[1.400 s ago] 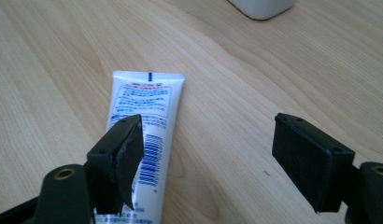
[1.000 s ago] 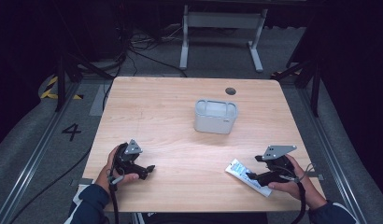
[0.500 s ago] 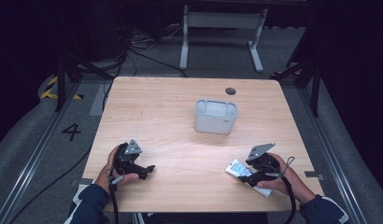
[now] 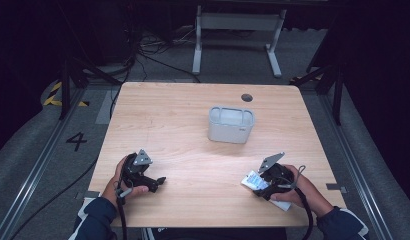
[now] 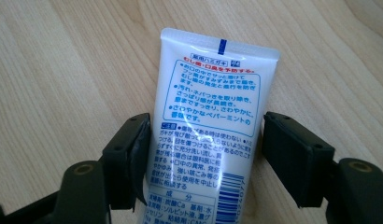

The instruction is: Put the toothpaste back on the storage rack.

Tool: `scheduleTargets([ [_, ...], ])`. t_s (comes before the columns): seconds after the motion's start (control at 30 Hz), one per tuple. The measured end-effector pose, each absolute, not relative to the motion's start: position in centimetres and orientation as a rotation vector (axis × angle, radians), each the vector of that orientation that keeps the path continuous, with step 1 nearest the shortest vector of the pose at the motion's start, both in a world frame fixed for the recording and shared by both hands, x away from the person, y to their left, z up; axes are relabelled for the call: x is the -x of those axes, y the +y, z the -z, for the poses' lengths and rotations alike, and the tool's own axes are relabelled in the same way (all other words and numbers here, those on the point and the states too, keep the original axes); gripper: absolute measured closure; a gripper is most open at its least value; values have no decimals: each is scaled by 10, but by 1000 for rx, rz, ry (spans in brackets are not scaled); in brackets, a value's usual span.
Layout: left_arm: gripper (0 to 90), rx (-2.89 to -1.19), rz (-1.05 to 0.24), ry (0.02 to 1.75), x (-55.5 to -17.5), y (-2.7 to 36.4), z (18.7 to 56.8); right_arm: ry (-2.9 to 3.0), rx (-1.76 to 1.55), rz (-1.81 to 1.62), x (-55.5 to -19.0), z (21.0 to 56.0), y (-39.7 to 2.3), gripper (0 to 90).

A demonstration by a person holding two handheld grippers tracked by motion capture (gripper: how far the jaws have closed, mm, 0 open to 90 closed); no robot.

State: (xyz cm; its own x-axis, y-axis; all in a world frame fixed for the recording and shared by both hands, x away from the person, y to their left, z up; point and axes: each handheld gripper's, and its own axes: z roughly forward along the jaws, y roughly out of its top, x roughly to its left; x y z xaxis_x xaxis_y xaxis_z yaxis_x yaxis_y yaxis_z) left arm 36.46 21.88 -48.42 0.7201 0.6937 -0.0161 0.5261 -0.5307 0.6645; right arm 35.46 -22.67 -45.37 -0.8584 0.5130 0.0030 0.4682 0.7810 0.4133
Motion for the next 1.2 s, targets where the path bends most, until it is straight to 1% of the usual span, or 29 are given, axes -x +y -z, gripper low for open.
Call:
scheduleTargets([
  [0.2, 5, -2262, -329, 920, -365, 219, 484, 2873, -789, -591, -356, 452, -223, 364],
  [0.83, 5, -2264, -332, 918, -365, 219, 484, 2899, -737, -596, -355, 447, -223, 580],
  [1.03, 5, -2262, -329, 919, -365, 219, 484, 2897, -723, -614, -354, 444, -226, 628],
  [1.2, 5, -2262, -329, 920, -365, 219, 484, 2893, -712, -620, -352, 442, -226, 642],
])
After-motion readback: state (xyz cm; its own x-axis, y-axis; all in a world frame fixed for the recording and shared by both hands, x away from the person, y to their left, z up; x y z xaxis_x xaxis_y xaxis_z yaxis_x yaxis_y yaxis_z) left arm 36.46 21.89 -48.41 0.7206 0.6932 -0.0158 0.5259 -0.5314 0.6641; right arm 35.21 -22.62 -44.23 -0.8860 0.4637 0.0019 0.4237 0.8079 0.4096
